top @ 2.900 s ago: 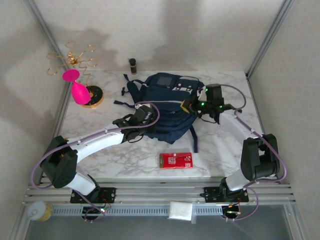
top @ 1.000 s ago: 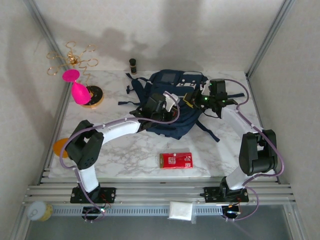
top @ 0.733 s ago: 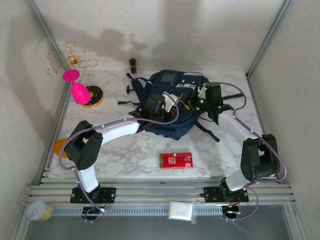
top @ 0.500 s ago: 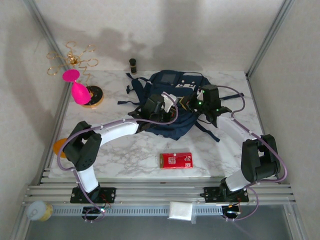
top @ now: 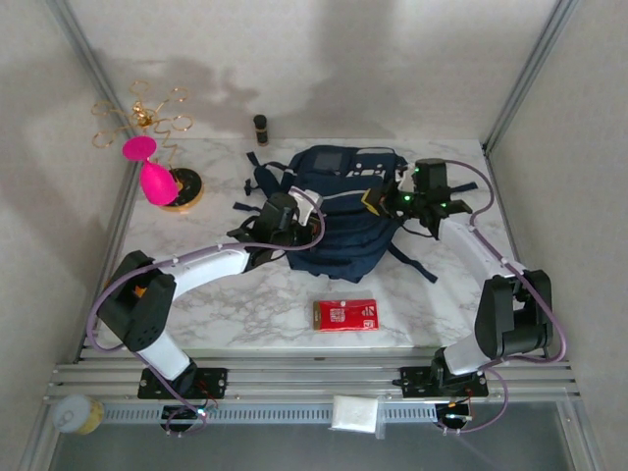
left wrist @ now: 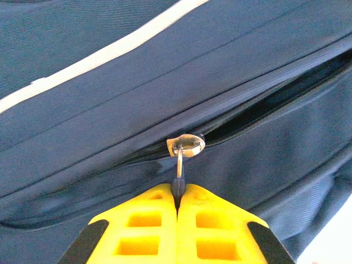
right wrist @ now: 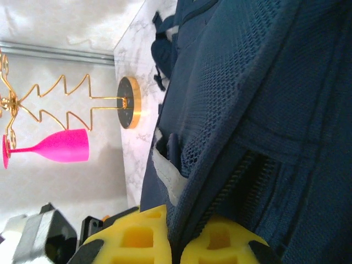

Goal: Pack books, pencil case, and school supplies into a backpack

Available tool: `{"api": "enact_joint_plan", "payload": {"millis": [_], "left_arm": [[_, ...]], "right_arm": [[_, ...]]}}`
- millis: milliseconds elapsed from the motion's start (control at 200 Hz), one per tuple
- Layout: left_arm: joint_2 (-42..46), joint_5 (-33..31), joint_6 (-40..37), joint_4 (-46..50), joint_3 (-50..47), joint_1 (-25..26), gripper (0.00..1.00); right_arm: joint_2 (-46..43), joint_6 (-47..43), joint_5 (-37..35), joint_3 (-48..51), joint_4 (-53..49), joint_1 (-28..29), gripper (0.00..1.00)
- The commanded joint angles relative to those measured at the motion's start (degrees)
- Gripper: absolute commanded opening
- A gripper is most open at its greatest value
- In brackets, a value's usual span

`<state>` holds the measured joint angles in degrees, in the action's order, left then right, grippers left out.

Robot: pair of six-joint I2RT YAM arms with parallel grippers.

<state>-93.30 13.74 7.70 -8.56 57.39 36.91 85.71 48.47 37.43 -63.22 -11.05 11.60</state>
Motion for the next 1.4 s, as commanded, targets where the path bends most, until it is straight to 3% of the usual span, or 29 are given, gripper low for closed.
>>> {"api": "enact_joint_plan", "payload": {"millis": [0,50,100,205,275,541,626,761,826,886,1106,1312,1397], "left_arm": [[0.83,1.43,0.31,1.33,-0.76,-1.16,0.00],[0.67,3.71,1.09,-0.20,-0.96,-0.65,0.00],[0.33,4.13,1.48,-0.80,-0.48,0.49,0.00],[-1.23,3.06,2.21,-2.15,1.13,2.56,0.00],[-2.75,2.92,2.81,-2.09,2.77,3.15,0.00],[-3.68,1.74,3.71,-3.57,3.61,4.23,0.00],[-3.57,1.42,3.81,-3.57,3.86,4.23,0.00],[-3.75,-0.49,3.46,-2.62,4.30,4.15,0.00],[-3.53,-1.08,3.50,-2.26,4.12,3.84,0.00],[-2.88,-1.96,3.78,-2.40,3.35,3.46,0.00],[2.41,-0.94,6.79,-5.53,-4.03,0.30,0.00],[10.39,-3.42,6.45,-3.75,-12.30,-0.01,0.00],[13.02,-1.61,7.47,-3.75,-14.00,0.01,0.00]], "right_arm": [[-3.53,-4.69,1.58,-4.05,0.19,-3.69,0.00],[-3.42,-5.14,-1.38,-4.74,-0.86,-3.20,0.00],[-3.28,-4.72,-2.98,-4.66,-0.46,-2.21,0.08],[-3.29,-1.30,-7.26,-3.00,2.41,1.60,0.38],[-2.92,1.02,-11.28,-2.57,2.70,4.64,0.49],[-3.42,17.14,-33.50,4.32,11.57,16.49,0.57],[-0.89,20.68,-38.66,3.02,11.51,19.89,0.53],[1.91,24.06,-45.28,4.01,14.83,23.05,0.35],[4.17,22.06,-42.89,2.77,17.23,23.21,0.20],[6.66,20.21,-41.10,-0.13,15.74,23.49,0.00],[13.74,13.51,-31.37,-6.35,22.55,25.80,0.00],[22.18,6.26,-21.65,-19.79,17.42,29.90,0.00],[23.25,4.51,-17.83,-22.24,16.47,30.35,0.00]]}}
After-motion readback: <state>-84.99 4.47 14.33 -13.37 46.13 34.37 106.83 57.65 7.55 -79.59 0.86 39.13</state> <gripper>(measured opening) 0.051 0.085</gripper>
